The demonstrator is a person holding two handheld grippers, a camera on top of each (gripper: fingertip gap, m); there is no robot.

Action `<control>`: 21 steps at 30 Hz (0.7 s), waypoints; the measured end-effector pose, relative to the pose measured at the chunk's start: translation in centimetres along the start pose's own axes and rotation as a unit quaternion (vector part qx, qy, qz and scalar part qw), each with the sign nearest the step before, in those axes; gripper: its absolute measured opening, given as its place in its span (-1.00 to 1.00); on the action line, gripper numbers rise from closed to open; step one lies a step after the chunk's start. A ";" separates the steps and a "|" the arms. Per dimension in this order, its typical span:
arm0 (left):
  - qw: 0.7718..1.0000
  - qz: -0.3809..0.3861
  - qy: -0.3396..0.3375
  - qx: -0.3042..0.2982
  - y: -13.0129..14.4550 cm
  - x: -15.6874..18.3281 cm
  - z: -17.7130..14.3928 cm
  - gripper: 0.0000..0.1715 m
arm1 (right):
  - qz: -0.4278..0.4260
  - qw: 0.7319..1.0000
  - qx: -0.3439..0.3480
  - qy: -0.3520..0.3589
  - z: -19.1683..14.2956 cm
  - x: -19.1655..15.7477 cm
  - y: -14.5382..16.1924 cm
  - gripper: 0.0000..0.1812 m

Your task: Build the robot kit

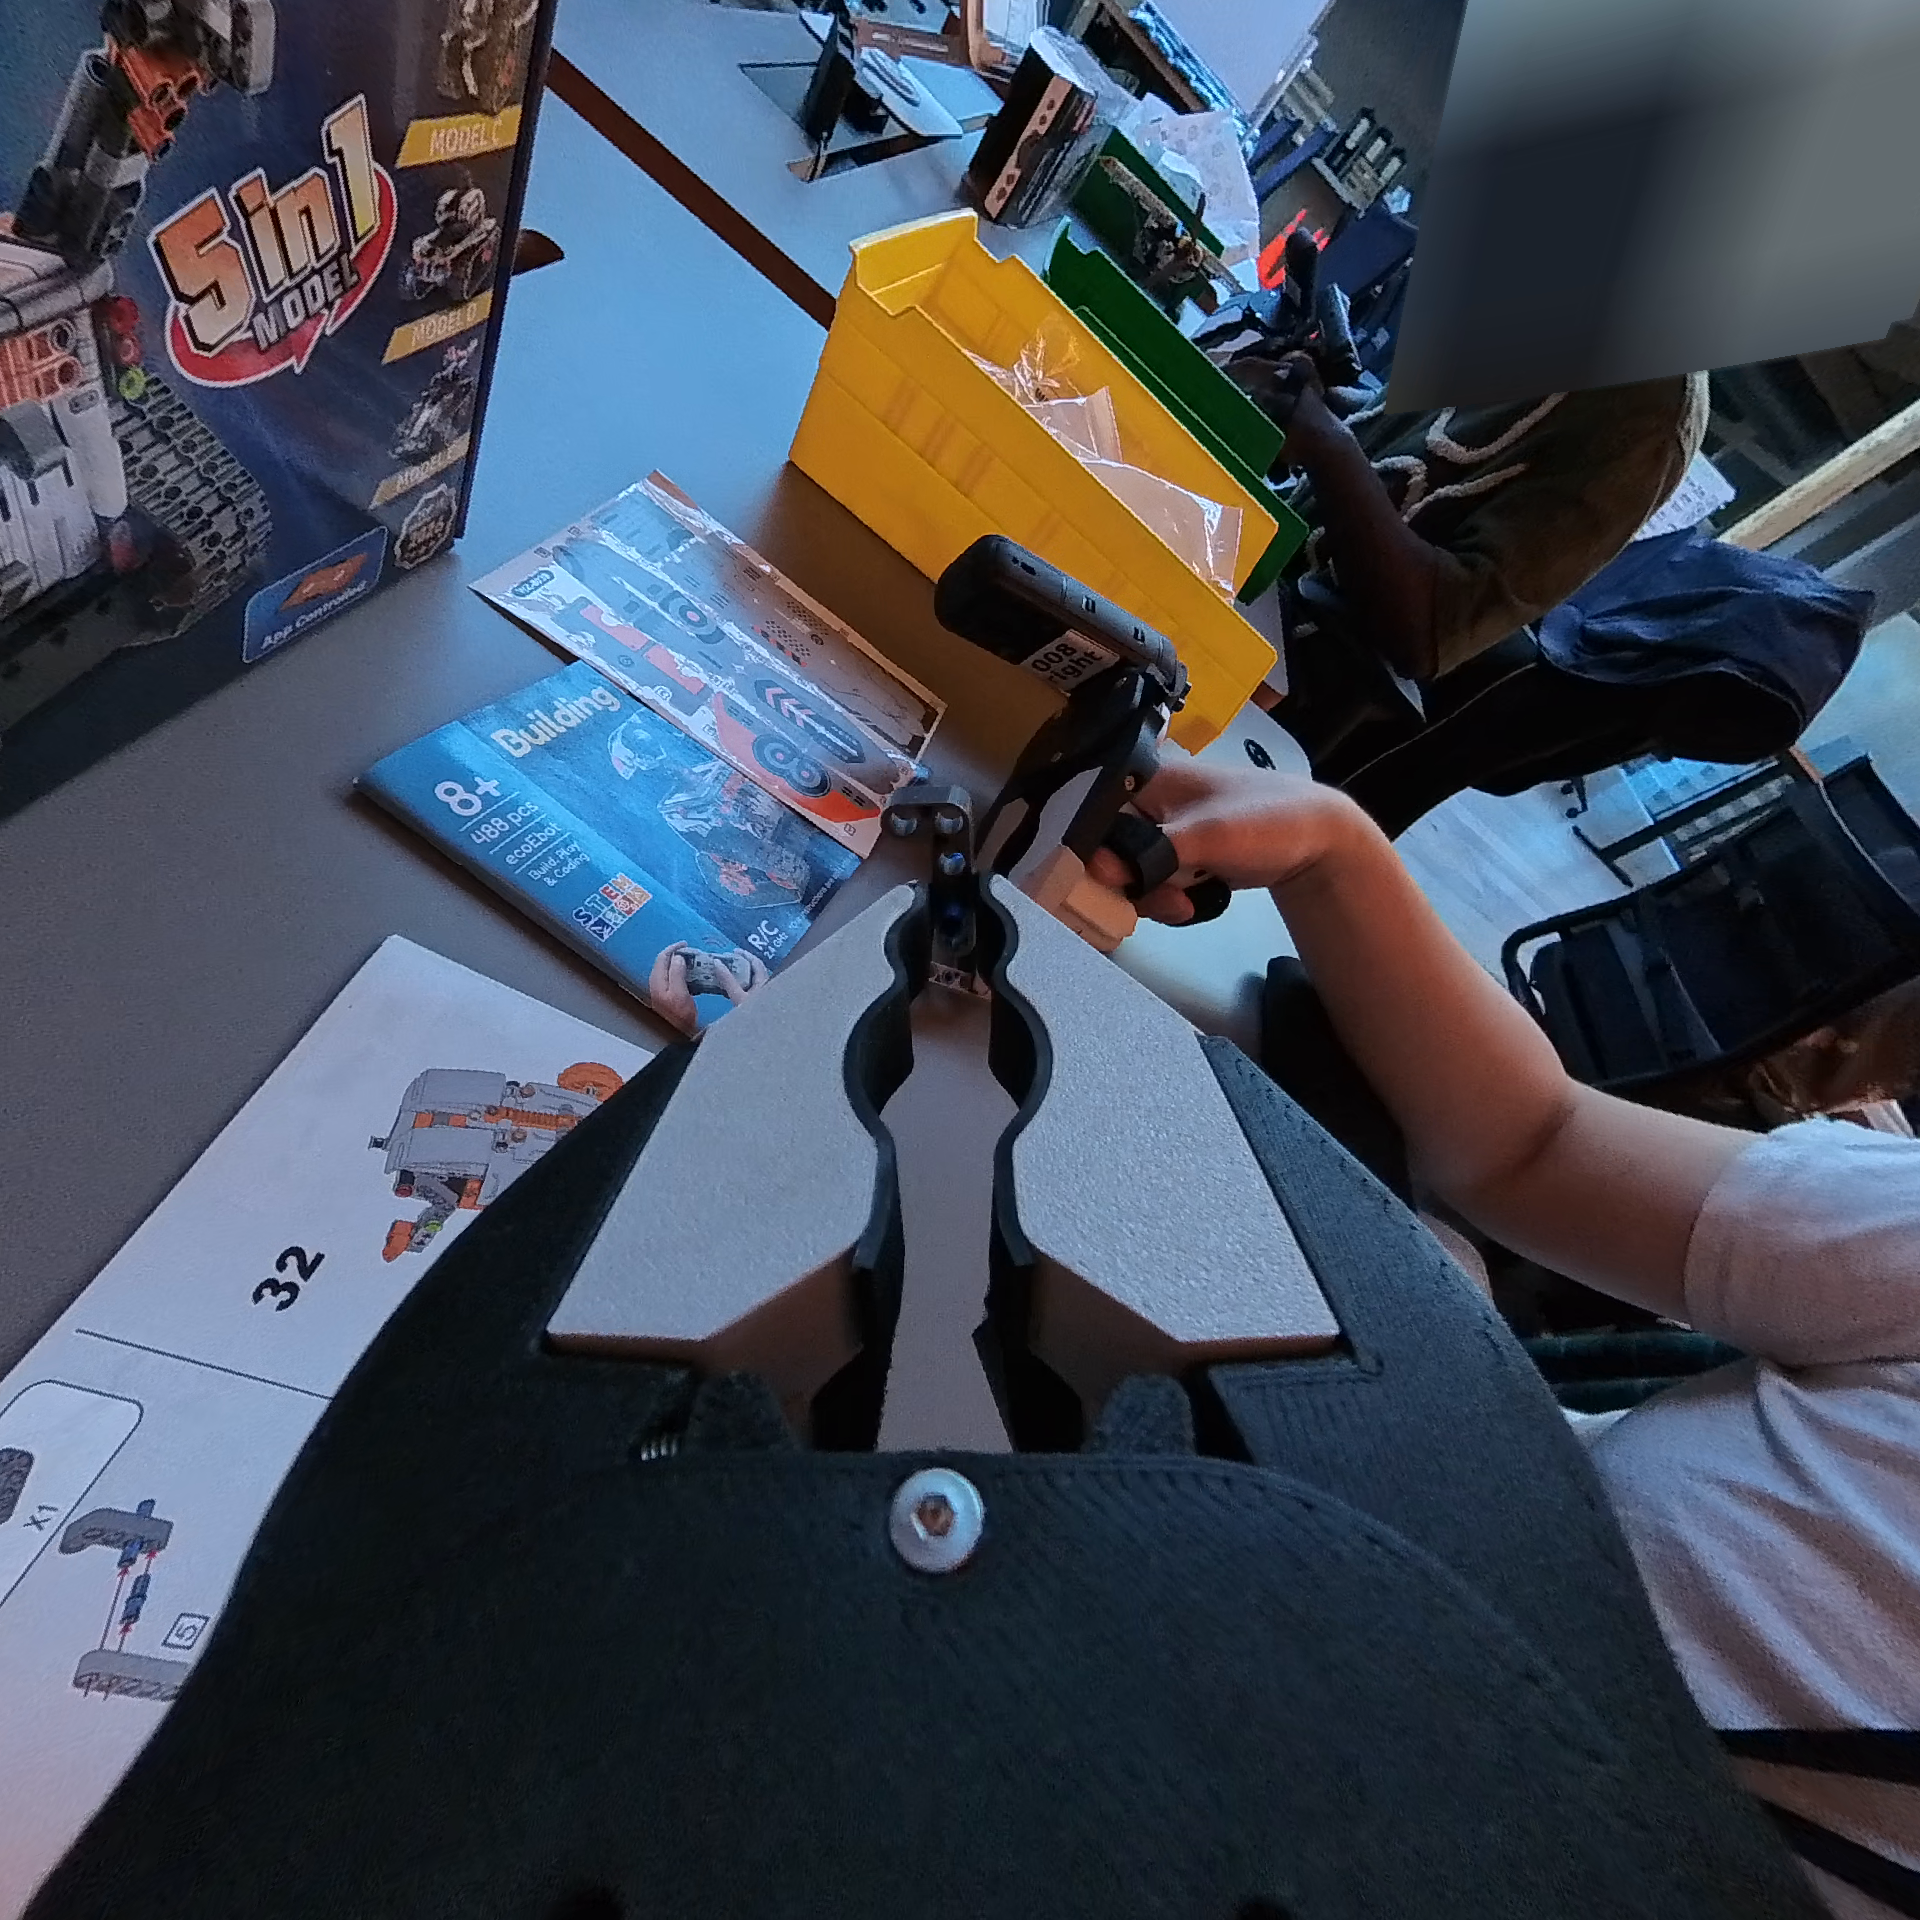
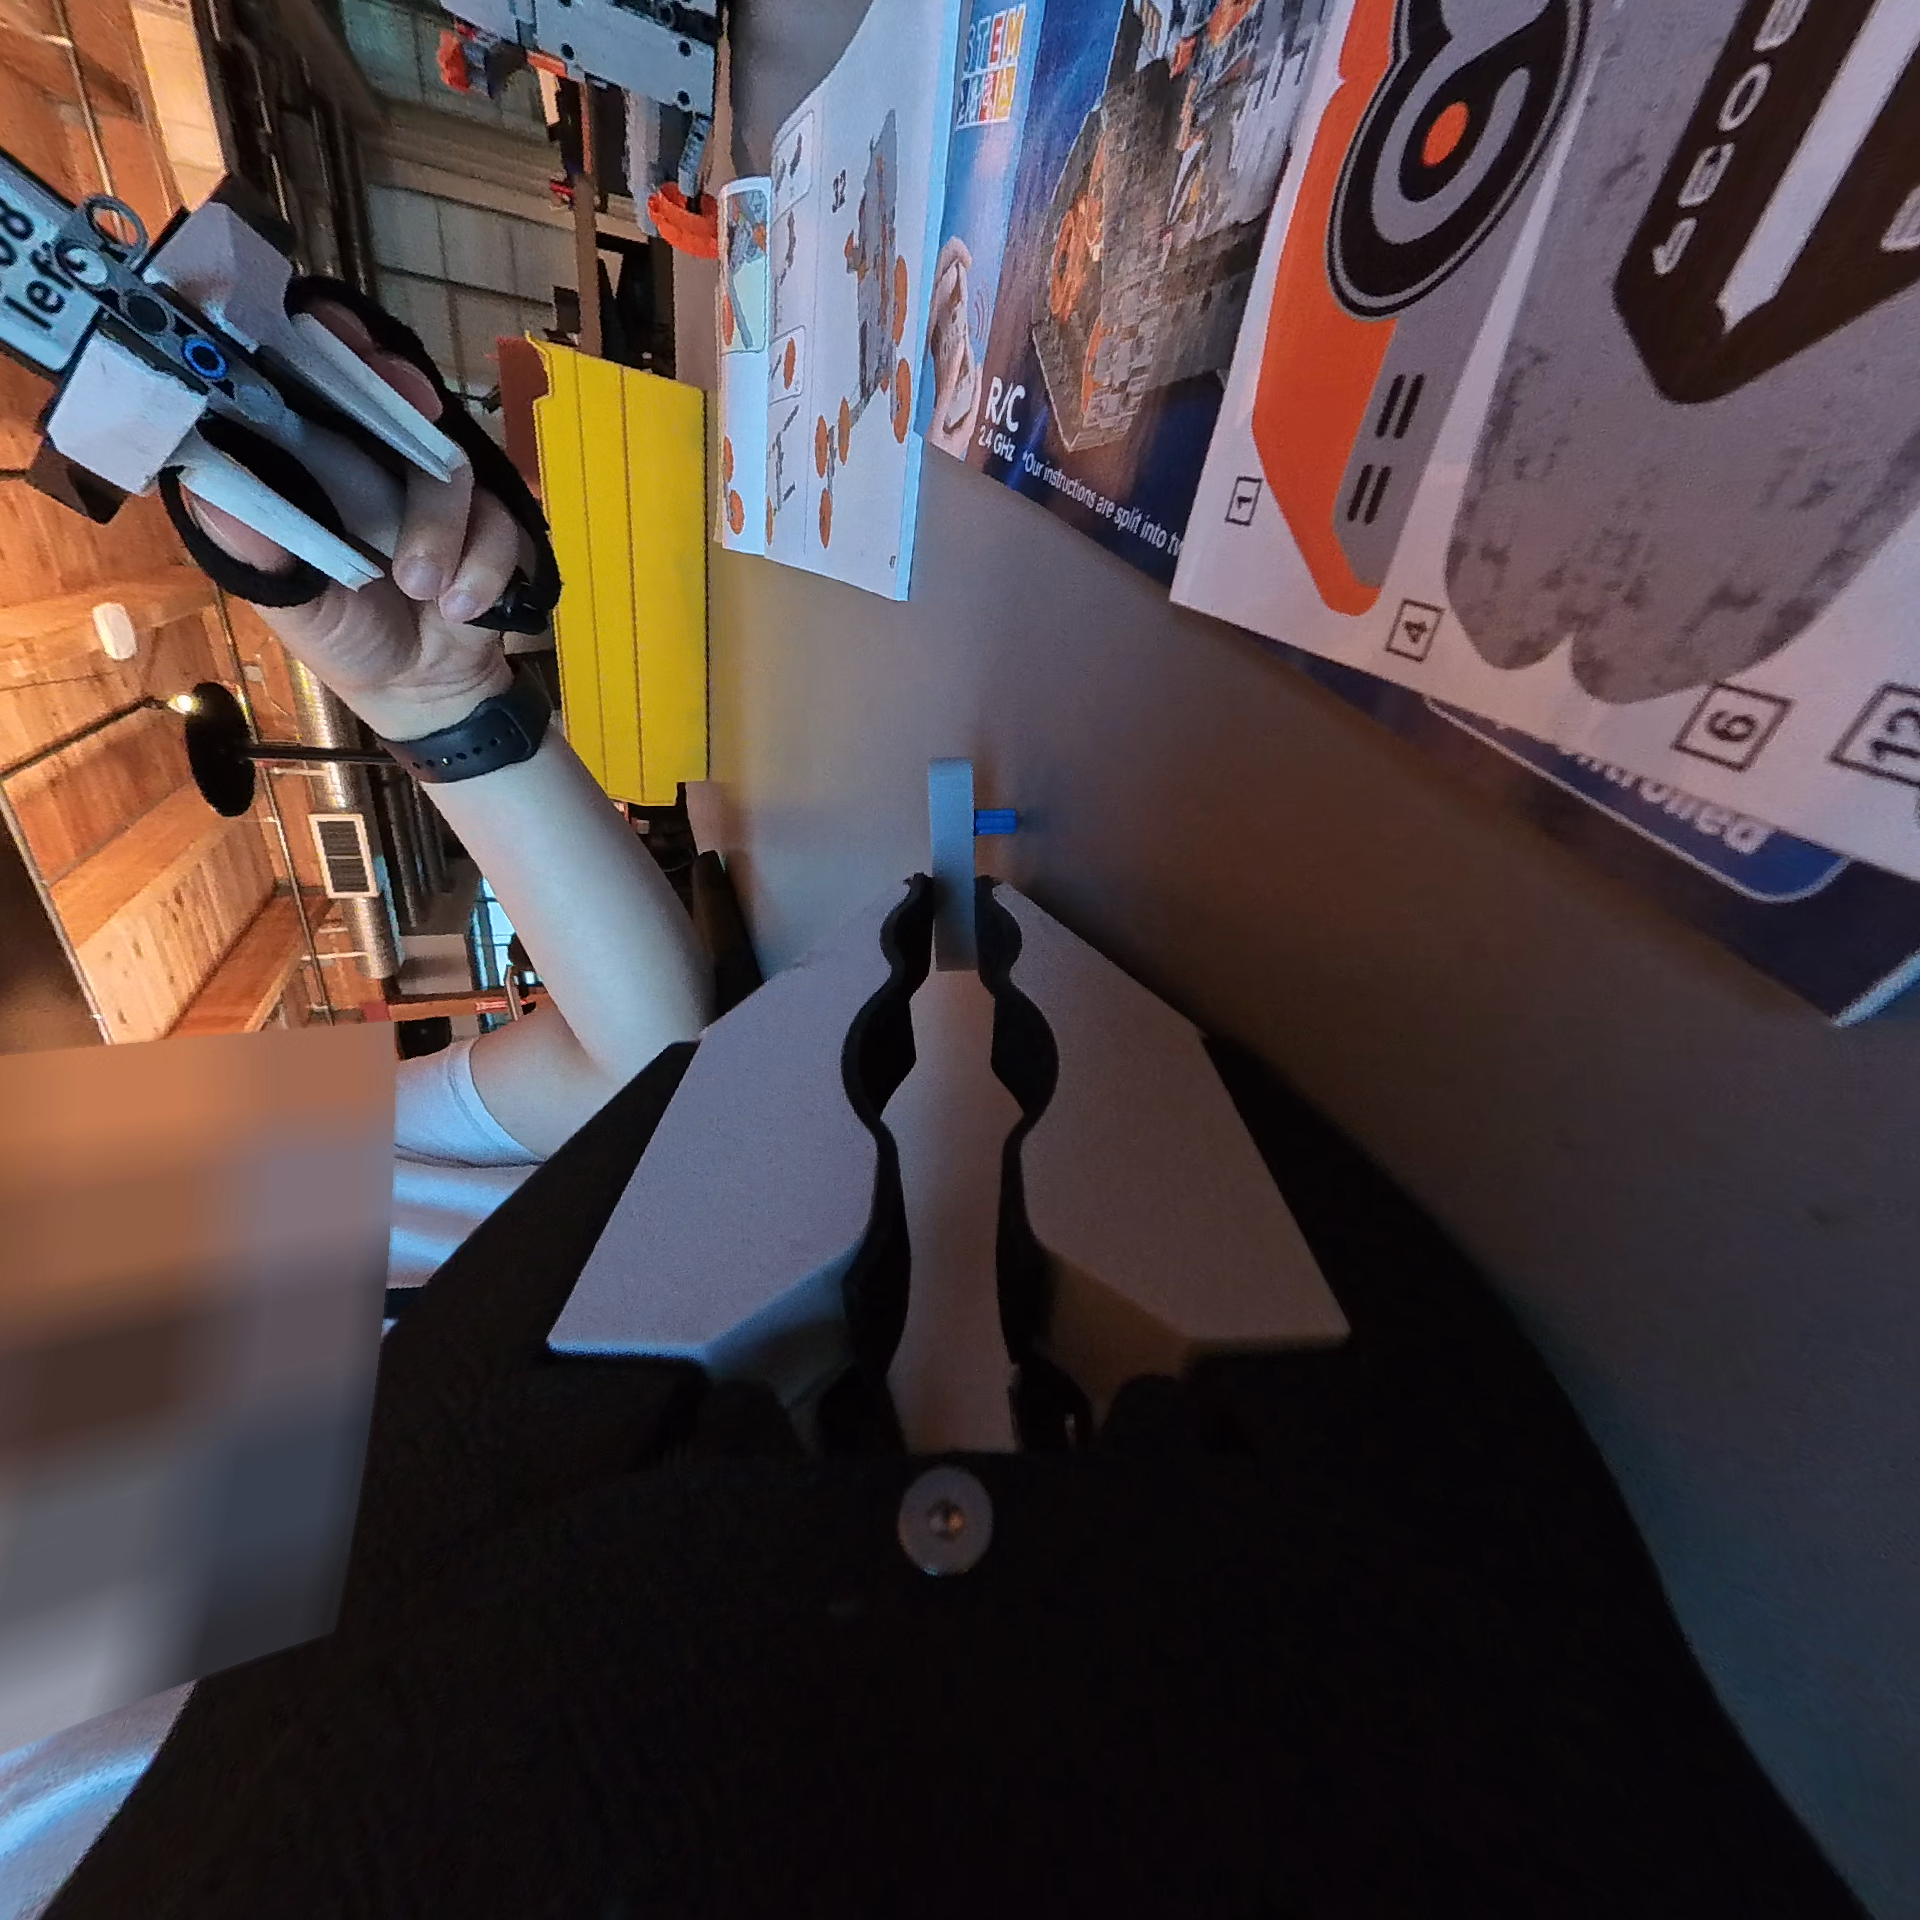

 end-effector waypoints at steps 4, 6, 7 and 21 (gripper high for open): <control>1.000 0.005 -0.010 -0.004 0.0 -0.1 0.2 -0.95 | -0.007 1.000 -0.004 0.000 0.0 0.0 0.1 -0.92; 1.000 0.005 -0.015 -0.011 0.2 -0.2 0.5 -0.95 | -0.011 1.000 -0.003 0.001 0.0 0.0 0.1 -0.92; 1.000 0.006 -0.017 -0.015 0.3 -0.3 0.6 -0.95 | -0.012 1.000 -0.003 0.002 0.0 0.0 0.1 -0.92; 0.999 0.011 -0.023 -0.030 0.8 -0.4 1.4 -0.95 | -0.064 0.998 0.002 0.016 -0.2 0.2 -0.5 -0.92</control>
Point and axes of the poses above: each gripper's, where its closed fingertips meet, z out along the fingers, y out of its underside, x = y × z across the jaws, the point moved 1 cm from there along -z, back along the fingers, and after that the axes turned 5 degrees about -z, right-handed, at the moved point
